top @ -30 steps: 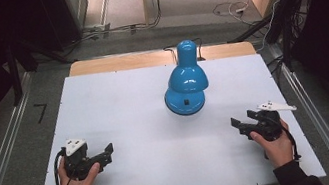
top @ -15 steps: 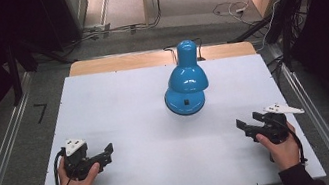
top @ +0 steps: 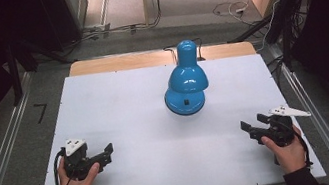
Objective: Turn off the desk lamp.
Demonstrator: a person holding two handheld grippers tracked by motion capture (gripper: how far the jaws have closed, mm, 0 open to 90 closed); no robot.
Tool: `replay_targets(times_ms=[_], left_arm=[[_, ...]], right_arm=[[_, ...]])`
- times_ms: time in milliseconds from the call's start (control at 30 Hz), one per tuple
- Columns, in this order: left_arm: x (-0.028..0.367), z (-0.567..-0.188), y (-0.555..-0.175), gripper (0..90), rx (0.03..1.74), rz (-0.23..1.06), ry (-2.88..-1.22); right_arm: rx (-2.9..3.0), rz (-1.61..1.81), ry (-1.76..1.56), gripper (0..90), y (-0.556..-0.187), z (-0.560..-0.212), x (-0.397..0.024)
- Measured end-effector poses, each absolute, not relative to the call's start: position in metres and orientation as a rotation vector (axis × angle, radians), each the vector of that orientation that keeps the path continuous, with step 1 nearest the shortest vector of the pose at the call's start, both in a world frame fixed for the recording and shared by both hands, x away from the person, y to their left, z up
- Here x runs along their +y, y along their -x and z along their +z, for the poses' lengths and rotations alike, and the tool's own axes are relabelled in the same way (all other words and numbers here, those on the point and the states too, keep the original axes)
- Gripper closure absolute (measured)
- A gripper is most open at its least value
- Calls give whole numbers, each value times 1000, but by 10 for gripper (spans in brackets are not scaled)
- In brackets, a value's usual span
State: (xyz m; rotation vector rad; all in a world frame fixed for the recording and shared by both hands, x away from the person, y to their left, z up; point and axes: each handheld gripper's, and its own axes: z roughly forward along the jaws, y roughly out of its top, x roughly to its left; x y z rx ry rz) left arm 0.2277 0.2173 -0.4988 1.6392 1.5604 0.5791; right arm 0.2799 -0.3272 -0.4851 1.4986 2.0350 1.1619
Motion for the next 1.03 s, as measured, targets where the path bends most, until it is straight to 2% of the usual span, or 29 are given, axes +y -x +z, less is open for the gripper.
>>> replay_targets(times_ms=[700,1033], left_arm=[[218,-499,-228,106,1560,582,-1641],[218,-499,-229,106,1565,580,-1643]], right_arm=[[1979,1110,-1558,202,-269,-490,-355],[1958,942,-1614,181,-284,-514,-369]])
